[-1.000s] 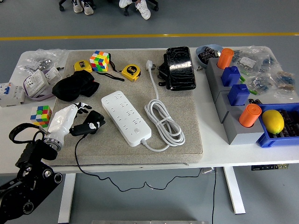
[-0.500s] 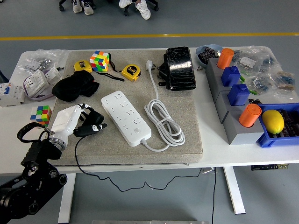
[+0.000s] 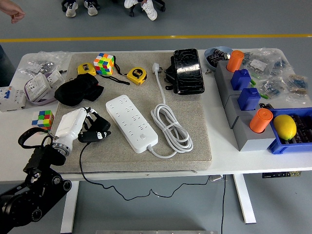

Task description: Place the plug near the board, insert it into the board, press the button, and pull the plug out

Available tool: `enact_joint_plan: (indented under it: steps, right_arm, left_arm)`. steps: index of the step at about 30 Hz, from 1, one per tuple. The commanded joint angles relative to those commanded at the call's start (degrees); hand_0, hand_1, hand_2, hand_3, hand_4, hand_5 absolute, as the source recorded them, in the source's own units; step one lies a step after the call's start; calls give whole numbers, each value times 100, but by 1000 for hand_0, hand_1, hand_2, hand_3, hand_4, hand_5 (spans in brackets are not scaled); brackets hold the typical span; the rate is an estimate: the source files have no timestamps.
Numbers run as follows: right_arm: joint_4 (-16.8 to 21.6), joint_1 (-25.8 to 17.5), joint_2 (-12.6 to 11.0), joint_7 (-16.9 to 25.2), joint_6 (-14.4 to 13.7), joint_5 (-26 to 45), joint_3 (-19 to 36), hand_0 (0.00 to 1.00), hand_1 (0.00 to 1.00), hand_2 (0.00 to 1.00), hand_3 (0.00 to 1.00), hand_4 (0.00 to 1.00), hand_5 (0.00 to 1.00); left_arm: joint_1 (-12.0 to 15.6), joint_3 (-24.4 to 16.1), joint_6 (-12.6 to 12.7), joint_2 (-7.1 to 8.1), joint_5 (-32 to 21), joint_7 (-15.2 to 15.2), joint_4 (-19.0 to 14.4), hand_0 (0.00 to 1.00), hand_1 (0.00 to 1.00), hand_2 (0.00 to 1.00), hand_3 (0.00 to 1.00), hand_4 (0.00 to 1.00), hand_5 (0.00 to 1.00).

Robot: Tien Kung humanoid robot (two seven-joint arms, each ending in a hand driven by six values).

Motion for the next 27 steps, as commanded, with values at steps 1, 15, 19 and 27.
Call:
enact_joint_plan:
  steps: [1,15,19,27]
  right_arm:
    - [0,0,1,4,-3,-2,2,484,572,563,512,852,393]
    - [6,5,-9,63,-50,11,1,484,568,560,509,847,390]
    - [5,4,-4,59,-43,25,-15,478,567,561,508,847,390]
    - [6,6,-10,60,-38,31,-23,477,566,560,509,845,388]
  left_arm:
    - [-2,-2,16,3,1,-17,-12,214,282,358,528,801,63]
    - [-315,128,81,199,-363,-1153,-47,198,265,334,525,739,12]
    - [-441,302,53,230,-551,-1487,35,201,265,337,524,737,8]
    - [-655,629,59,241,-648,-1655,220,201,265,337,525,741,14]
